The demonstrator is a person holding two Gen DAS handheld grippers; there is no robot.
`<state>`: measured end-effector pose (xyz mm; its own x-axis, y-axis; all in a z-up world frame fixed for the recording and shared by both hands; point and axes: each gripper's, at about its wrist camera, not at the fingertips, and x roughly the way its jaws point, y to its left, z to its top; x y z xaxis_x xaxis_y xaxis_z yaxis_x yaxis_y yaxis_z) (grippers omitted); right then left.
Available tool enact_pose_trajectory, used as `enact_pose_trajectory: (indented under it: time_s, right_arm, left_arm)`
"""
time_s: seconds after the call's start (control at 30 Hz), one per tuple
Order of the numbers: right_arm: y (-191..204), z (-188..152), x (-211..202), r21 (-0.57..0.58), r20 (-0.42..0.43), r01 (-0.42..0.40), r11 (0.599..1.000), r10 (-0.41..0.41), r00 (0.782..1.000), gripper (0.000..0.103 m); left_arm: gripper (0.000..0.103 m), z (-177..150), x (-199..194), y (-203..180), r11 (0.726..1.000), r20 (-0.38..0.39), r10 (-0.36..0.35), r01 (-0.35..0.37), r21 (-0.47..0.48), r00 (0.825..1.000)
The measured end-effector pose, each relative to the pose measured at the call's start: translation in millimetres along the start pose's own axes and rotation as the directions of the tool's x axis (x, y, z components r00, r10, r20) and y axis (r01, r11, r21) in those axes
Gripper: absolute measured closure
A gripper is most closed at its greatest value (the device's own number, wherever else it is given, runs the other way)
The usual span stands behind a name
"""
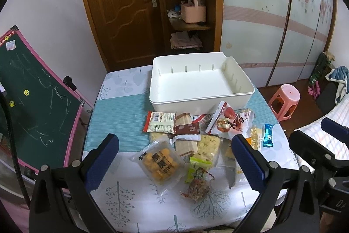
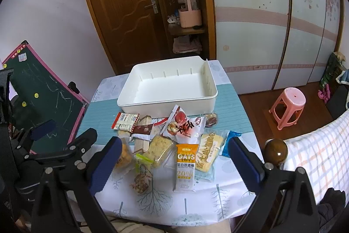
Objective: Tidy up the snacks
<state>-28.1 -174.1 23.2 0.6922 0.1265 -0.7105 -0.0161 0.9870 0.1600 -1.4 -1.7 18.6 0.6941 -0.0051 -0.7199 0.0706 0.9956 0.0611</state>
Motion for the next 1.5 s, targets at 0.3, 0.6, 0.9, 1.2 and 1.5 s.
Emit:
enact_pose_trajectory:
  time_s: [0.3, 0.6, 0.9, 1.2, 1.5]
  right_arm:
    - [-1.0, 0.7, -1.0, 0.0, 0.003, -0.004, 1.0, 0.004, 1.0, 0.005]
    - [1.4, 1.4, -2.8, -0.006, 0.008, -0.01, 1.0, 0.01, 1.0, 0.008]
    - [4.4, 0.0, -0.7, -0.006, -0.006, -0.004, 1.0, 0.004, 1.0, 0.008]
    - [3.5, -0.5, 0.5, -0.002, -0.016, -0.003, 1.0, 0.003, 1.0, 0.008]
    - [4.9, -2.8, -1.7, -0.017, 0.009, 0.001, 1.0, -0.001, 1.0, 0.009]
  left_arm:
    - [0.001, 1.5, 0.1, 0.3, 1.0, -0.006, -0.007, 0.007, -0.001, 1.0]
    - [0.001, 0.7, 0.3, 1.6, 1.0, -0.007, -0.005, 0.005, -0.003, 1.0]
    - [0.001, -0.3, 2.4, 1.0, 1.0, -0.025, 0.012, -0.012, 0.01, 1.0]
    - [0.001, 0.1, 4.3, 1.0, 1.0, -0.032, 0.013, -0.012, 0.013, 0.999]
    - [0.001, -0.2, 4.1, 0.5, 1.0, -0.038, -0.002, 0.002, 0.002, 0.999]
